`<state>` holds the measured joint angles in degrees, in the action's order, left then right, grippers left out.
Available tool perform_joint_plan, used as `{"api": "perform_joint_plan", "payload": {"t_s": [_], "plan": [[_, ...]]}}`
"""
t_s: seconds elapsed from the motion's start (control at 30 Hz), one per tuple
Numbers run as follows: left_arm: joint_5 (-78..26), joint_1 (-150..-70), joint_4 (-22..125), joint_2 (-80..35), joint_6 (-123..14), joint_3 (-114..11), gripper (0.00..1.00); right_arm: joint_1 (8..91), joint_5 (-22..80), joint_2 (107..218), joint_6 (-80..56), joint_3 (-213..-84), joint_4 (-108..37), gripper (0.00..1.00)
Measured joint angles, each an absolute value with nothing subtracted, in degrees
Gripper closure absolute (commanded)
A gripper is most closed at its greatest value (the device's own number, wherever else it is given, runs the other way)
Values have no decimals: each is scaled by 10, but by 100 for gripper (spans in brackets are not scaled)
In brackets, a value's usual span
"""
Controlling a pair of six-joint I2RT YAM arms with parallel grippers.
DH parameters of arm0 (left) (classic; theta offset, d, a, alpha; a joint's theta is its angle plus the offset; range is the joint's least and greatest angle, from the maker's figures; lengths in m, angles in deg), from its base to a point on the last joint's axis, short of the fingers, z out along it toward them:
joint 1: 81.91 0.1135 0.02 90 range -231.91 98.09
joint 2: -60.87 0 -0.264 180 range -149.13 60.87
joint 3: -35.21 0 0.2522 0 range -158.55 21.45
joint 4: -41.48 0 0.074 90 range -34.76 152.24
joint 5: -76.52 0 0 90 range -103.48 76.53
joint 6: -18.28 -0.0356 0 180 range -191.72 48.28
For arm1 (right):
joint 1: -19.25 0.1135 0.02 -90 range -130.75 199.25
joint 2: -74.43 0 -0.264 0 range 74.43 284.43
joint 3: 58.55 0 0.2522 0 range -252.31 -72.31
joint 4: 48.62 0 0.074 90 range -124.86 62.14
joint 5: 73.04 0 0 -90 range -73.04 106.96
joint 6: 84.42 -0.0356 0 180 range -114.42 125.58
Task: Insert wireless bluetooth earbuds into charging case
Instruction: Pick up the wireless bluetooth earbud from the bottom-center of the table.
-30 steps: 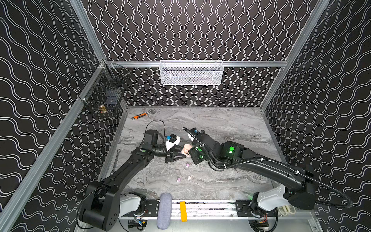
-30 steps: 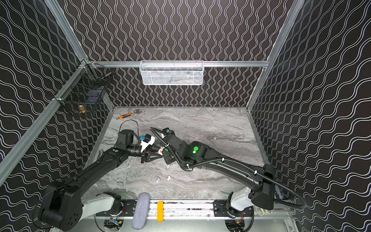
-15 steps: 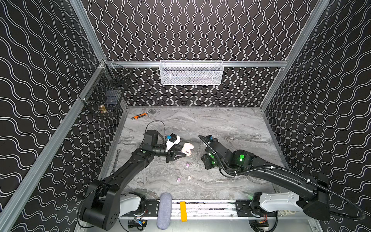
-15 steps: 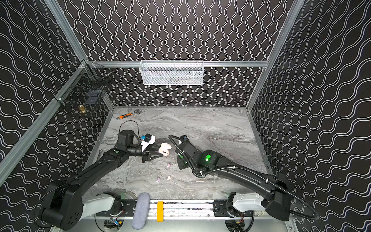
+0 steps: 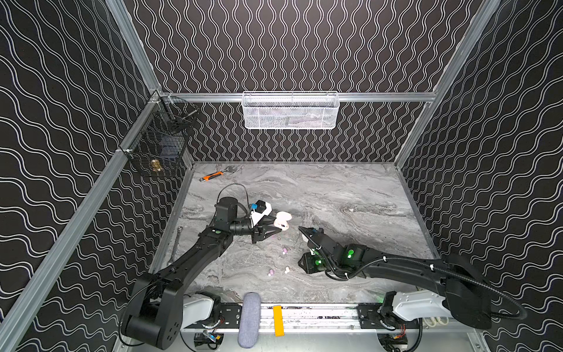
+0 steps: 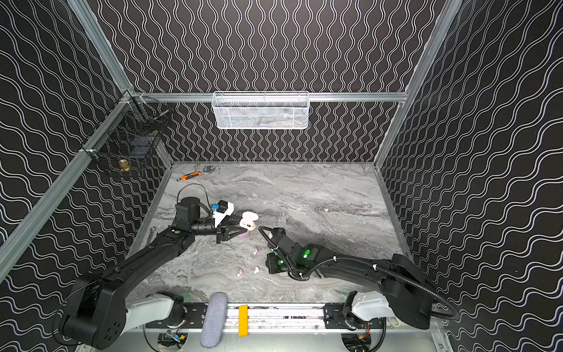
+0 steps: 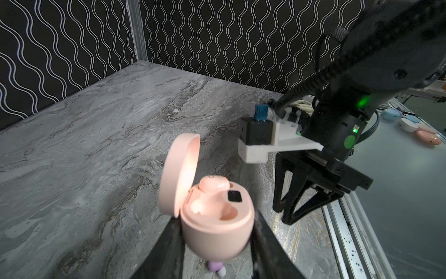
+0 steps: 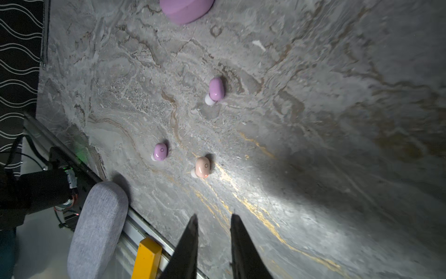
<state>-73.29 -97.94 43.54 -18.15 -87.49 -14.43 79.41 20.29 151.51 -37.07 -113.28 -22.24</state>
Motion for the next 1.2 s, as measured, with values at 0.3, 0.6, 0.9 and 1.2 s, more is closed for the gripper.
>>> {"api": "perform_joint_plan", "payload": {"t_s": [0.3,0.6,0.9,1.2], "plan": [[-728,-972,403,-175,-854,-134,73,793,259,1585,-388,-1128,-300,72],[-720,-969,382,-174,-849,-127,73,793,280,1634,-389,-1138,-322,72],[-720,-966,378,-168,-841,-127,73,781,284,1666,-388,-1153,-330,71],[-720,-960,378,-168,-839,-127,73,779,296,1683,-383,-1159,-336,71]]}}
